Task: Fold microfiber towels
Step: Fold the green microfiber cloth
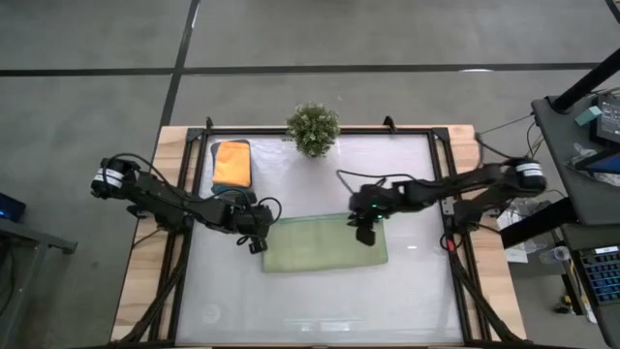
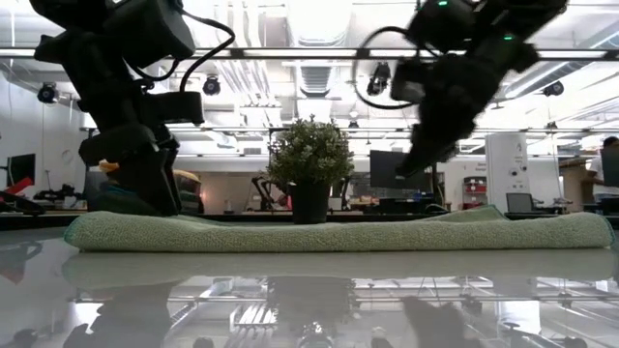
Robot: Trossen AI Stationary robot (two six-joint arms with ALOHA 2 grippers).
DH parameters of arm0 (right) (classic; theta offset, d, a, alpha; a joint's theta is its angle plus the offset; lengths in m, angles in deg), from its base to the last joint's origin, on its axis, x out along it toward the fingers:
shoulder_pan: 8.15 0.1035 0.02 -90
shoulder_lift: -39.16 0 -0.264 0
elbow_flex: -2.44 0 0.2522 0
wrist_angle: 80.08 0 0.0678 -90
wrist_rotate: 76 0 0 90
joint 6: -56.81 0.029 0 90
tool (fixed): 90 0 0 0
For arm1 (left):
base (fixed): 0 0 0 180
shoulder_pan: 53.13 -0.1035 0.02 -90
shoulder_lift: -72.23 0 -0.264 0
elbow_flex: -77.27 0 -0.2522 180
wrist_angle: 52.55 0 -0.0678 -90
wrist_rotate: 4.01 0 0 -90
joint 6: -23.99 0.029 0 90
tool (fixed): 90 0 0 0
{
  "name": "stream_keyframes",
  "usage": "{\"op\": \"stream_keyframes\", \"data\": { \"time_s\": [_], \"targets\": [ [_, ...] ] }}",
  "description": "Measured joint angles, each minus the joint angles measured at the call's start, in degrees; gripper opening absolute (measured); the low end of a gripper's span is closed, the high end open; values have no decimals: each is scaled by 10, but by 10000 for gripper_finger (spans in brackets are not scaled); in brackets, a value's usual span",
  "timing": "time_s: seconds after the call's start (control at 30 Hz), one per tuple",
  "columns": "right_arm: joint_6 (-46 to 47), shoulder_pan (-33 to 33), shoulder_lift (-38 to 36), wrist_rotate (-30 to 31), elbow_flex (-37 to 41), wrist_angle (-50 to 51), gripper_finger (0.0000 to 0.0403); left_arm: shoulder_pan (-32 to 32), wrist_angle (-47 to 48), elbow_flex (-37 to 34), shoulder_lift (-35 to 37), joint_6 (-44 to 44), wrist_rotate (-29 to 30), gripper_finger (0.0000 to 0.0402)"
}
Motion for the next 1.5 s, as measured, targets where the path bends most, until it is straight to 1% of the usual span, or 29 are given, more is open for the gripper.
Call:
{"op": "stream_keyframes", "data": {
  "time_s": [0.07, 0.13, 0.2, 0.27, 0.37, 0.43, 0.53, 0.57, 0.63, 0.87, 1.0, 1.1, 1.23, 1.37, 1.5],
  "targets": [
    [26, 0, -35, 6, 26, 6, 91, 0, -8, -4, 0, -1, -16, 155],
    [44, 0, -68, 27, 47, 27, 102, 0, -18, -8, 0, -2, -29, 155],
    [65, 0, -97, 53, 62, 64, 114, 0, -21, -9, -1, -3, -31, 152],
    [91, 0, -123, 72, 70, 114, 126, 0, -23, -9, -2, -2, -32, 140],
    [126, 0, -151, 89, 74, 185, 141, 0, -40, -9, -2, 6, -33, 108],
    [140, 0, -160, 92, 80, 209, 148, 0, -42, -9, -2, 12, -33, 78],
    [141, 0, -166, 92, 97, 209, 153, 0, -47, -9, -2, 16, -34, 23],
    [140, 0, -166, 92, 102, 208, 153, 0, -47, -9, -2, 16, -34, 12],
    [139, 0, -163, 92, 115, 204, 150, 0, -47, -9, -2, 16, -34, 8],
    [128, 0, -157, 92, 151, 125, 134, 0, -47, -6, -1, 16, -34, 1],
    [114, 0, -157, 92, 155, 103, 115, 0, -47, -4, 2, 16, -34, 1],
    [106, 0, -157, 92, 155, 101, 82, 0, -46, -4, 8, 16, -34, 0],
    [89, 1, -157, 92, 155, 101, 20, 0, -45, -4, 24, 18, -34, 0],
    [66, 17, -157, 98, 153, 93, 10, 0, -42, -4, 46, 29, -34, 0],
    [50, 29, -158, 136, 132, 108, 9, 0, -20, -4, 72, 31, -16, 0]
  ]
}}
